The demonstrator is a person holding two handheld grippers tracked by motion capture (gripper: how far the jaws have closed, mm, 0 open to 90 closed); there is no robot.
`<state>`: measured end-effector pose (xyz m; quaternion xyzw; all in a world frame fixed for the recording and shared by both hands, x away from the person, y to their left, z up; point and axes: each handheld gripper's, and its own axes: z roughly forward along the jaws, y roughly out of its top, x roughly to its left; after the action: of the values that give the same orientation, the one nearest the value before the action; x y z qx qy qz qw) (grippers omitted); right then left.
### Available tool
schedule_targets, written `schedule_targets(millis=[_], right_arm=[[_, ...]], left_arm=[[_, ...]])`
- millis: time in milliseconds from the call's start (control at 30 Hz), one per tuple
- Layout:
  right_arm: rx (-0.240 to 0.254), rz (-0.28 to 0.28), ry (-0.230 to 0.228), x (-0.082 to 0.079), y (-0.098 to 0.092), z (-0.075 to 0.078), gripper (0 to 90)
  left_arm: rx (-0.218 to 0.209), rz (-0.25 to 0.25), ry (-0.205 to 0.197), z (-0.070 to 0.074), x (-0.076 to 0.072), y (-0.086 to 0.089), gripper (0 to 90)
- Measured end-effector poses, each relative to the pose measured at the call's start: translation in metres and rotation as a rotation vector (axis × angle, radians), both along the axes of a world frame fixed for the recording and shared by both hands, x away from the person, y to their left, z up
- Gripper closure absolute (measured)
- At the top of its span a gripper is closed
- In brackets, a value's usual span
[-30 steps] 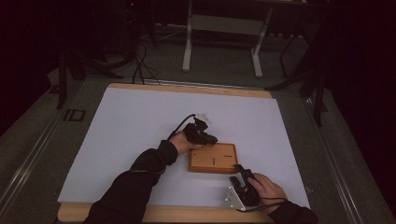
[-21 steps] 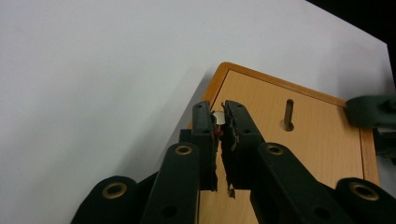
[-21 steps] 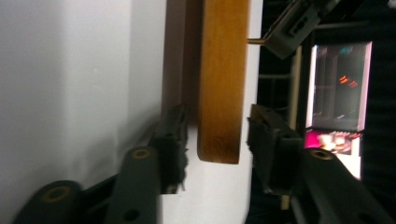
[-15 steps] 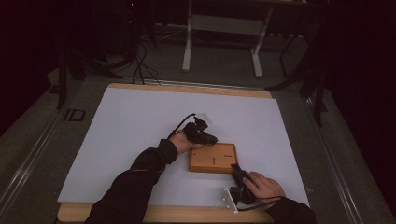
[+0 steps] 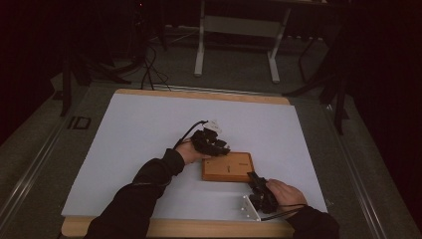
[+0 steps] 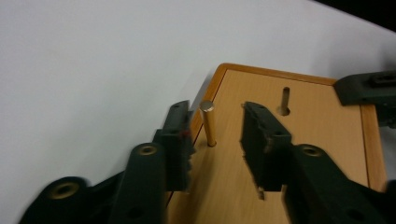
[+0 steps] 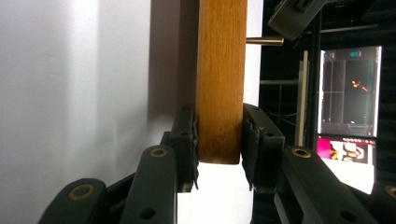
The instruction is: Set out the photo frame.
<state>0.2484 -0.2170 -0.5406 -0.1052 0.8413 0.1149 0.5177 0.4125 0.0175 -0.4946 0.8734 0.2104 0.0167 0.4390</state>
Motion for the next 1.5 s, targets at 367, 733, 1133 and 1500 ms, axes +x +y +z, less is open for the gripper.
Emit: schedule_targets(millis=[367, 733, 1133, 1500], right_arm=[[0.045, 0.012, 0.093, 0.01, -0.002, 0.02, 68.8], [0.067, 0.033, 0.18, 0.024, -0.006, 0.037, 69.3], [0.097, 0.063, 0.324, 0.052, -0.012, 0.064, 69.6], [0.121, 0.08, 0.45, 0.076, -0.016, 0.081, 69.5]], left_arm=[[-0.025, 0.026, -0.052, 0.011, -0.018, 0.03, 49.8], [-0.023, 0.097, -0.039, 0.003, -0.032, 0.068, 49.7], [-0.077, 0.132, -0.009, -0.003, -0.051, 0.105, 40.8], [-0.127, 0.092, 0.013, -0.014, -0.081, 0.124, 12.9]])
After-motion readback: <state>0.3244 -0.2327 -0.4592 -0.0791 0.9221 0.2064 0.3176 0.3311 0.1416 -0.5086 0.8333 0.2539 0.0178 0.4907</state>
